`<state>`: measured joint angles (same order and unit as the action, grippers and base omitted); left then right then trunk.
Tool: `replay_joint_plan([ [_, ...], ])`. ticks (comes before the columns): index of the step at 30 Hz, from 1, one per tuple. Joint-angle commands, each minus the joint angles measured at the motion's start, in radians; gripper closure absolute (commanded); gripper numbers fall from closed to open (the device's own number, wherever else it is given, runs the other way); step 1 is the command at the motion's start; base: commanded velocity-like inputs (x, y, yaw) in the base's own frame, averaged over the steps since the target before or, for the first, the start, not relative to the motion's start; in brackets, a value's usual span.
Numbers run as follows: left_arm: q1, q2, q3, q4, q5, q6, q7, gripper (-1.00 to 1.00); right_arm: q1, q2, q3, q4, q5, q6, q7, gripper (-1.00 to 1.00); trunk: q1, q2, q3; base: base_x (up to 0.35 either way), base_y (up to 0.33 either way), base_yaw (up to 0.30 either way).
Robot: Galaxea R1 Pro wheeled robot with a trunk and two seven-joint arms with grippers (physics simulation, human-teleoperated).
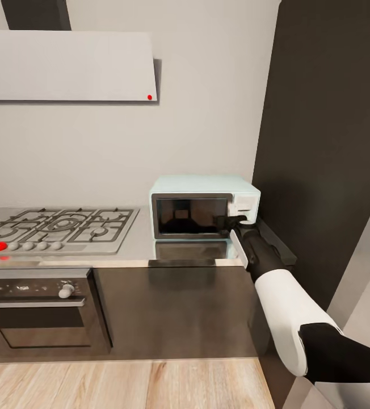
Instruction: In the kitchen, take the popcorn bag from the countertop, put it into the microwave, and heat it until the popcorn is cooked so the cooked popcorn ends up inside the bag.
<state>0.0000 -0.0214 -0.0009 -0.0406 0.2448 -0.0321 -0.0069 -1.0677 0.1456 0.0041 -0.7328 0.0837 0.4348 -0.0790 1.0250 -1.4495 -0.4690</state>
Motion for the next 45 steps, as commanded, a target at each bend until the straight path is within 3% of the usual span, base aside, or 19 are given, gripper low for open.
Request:
replay_joint_plan([
  [1, 0.0, 0.0, -0.001, -0.001, 0.007, -0.002, -0.001, -1.0, 0.0, -0.001, 0.0, 0.001, 0.009, 0.006, -0.001, -1.0, 0.0, -0.001, -0.001, 0.0, 0.0, 0.0],
  [8, 0.0, 0.001, -0.001, -0.001, 0.007, -0.002, -0.001, -1.0, 0.0, -0.021, -0.001, 0.003, 0.013, 0.007, 0.001, -1.0, 0.0, -0.001, -0.001, 0.028, -0.06, 0.0],
  [45, 0.0, 0.003, -0.002, -0.001, 0.007, -0.002, -0.001, -1.0, 0.0, -0.02, 0.0, 0.004, 0.006, 0.006, -0.002, -1.0, 0.0, -0.001, -0.001, 0.071, -0.011, 0.0],
])
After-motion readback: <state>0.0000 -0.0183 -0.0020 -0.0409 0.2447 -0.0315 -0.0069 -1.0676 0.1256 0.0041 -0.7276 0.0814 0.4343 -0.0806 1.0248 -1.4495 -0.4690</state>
